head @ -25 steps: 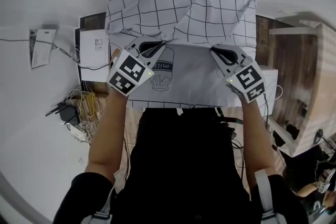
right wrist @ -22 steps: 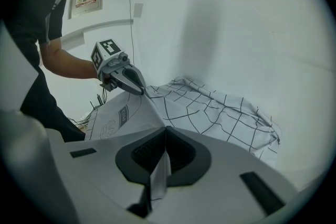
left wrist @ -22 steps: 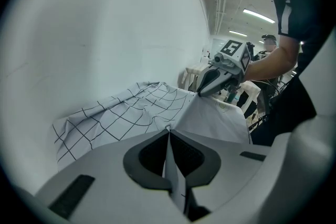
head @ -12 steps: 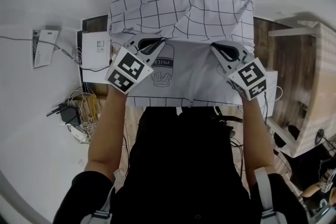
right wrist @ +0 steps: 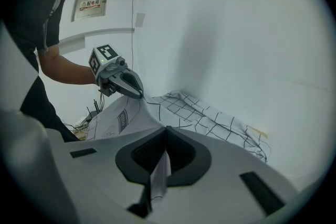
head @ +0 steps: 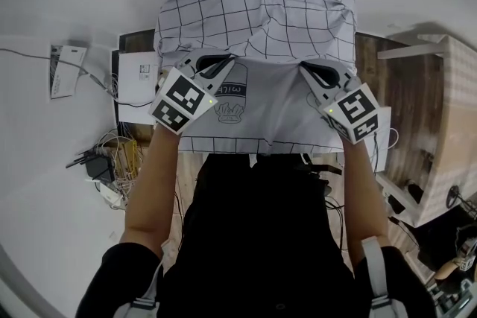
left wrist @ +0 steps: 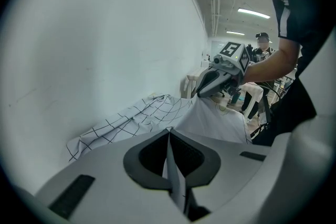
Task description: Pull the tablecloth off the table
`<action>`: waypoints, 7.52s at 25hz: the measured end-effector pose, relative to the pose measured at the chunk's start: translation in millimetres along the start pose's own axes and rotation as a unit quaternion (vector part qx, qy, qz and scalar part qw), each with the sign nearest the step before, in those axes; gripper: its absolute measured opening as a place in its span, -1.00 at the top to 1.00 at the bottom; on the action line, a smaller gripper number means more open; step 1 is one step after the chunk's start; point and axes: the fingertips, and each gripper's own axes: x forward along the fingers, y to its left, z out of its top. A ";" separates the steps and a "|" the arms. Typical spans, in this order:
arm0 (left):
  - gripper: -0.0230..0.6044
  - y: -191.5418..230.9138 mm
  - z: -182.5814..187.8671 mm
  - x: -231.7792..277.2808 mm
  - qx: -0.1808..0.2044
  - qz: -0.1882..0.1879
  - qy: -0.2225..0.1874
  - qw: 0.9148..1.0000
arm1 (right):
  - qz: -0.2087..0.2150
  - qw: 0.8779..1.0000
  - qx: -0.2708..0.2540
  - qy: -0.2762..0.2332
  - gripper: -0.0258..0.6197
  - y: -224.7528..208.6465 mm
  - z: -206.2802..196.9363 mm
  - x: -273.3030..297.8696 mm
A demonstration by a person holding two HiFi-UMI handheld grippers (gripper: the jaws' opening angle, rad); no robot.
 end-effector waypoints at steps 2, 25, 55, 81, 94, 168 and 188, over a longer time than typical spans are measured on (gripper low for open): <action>0.87 -1.1 3.9 -1.8 0.003 0.001 -0.006 1.000 | 0.000 1.000 -0.001 -0.005 0.86 1.3 3.8 -2.6; 0.88 16.0 66.0 -25.2 0.024 0.029 -0.062 0.997 | -0.012 0.998 -0.008 -0.064 0.86 -20.0 59.2 -35.0; 0.88 32.0 170.8 -86.8 0.085 0.045 -0.130 0.987 | -0.037 0.989 -0.044 -0.137 0.86 -31.4 161.1 -94.0; 0.88 52.2 221.5 -139.7 0.090 0.059 -0.184 0.977 | -0.037 0.980 -0.067 -0.182 0.86 -31.1 233.7 -111.6; 0.88 49.6 254.4 -170.8 0.107 0.068 -0.219 0.968 | -0.059 0.972 -0.082 -0.211 0.86 -28.8 263.4 -139.4; 0.88 50.5 433.9 -352.2 0.108 0.057 -0.442 0.889 | -0.024 0.914 -0.175 -0.366 0.86 12.8 466.7 -266.5; 0.88 52.6 431.8 -351.5 0.101 0.046 -0.455 0.884 | -0.024 0.910 -0.177 -0.374 0.86 9.1 465.3 -269.0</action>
